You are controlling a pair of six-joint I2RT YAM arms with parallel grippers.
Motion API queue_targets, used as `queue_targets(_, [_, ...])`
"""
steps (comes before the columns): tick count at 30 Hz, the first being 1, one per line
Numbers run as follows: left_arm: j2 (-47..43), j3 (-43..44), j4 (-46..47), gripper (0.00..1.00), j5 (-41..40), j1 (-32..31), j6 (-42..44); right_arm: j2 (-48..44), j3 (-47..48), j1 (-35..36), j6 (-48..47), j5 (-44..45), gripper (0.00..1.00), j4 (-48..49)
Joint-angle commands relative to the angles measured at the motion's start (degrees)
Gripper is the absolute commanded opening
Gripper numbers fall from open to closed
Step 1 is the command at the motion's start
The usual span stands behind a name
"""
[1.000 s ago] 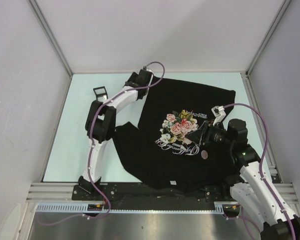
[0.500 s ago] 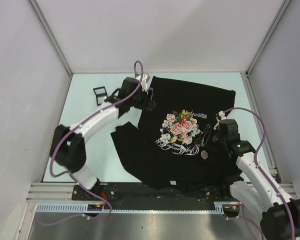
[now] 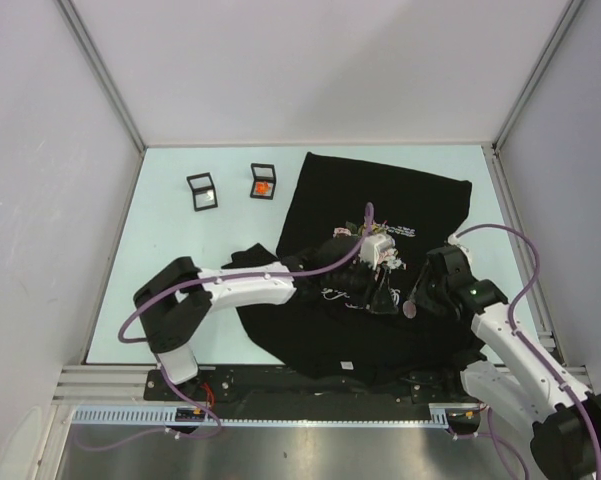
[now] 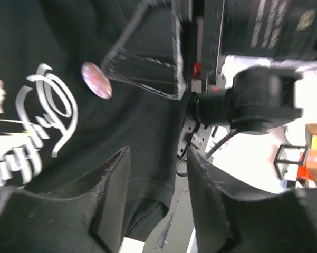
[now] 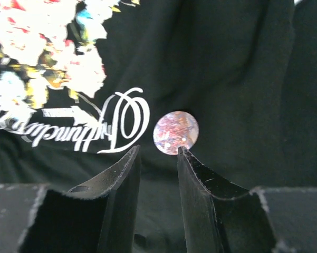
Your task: Remove the brooch from the garment
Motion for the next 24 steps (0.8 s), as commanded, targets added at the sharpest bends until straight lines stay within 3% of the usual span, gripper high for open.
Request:
queue_targets(1, [3.3, 0.1, 3.57, 0.53, -0.73, -2.68, -0.73, 3.25, 2.69, 2.33, 2.58, 6.7, 0.39, -2.0])
queue_targets(4, [3.57, -1.82, 4.61, 0.54, -0.48, -3.21, -0.54, 5.62, 2.69, 3.39, 3.37, 7.84, 0.41, -1.3])
queue_targets(8, [3.83, -1.48, 3.21, 0.53, -2.67, -3.21, 0.51, 9.4, 2.69, 5.67, 2.84, 8.98, 0.55, 0.81])
queue_targets(9, [4.44, -1.39, 3.56, 0.43, -3.46, -3.03, -0.01, 10.88, 2.6, 5.85, 2.76, 8.99, 0.56, 2.12])
queue_targets(10, [4.44, -2.26, 4.08, 0.4, -4.07, -3.03, -0.8, 11.59, 2.6, 6.11, 1.97, 8.55, 0.58, 2.91])
queue_targets(14, [3.04, -6.13, 10.41, 0.42, -3.29, -2.94, -4.58, 16.25, 2.6, 7.16, 1.79, 8.19, 0.58, 4.68])
queue_targets(24, [-5.13, -10.7, 5.68, 0.54, -3.64, -2.59, 0.15, 16.88, 2.69, 10.16, 6.97, 11.53, 0.5, 1.95])
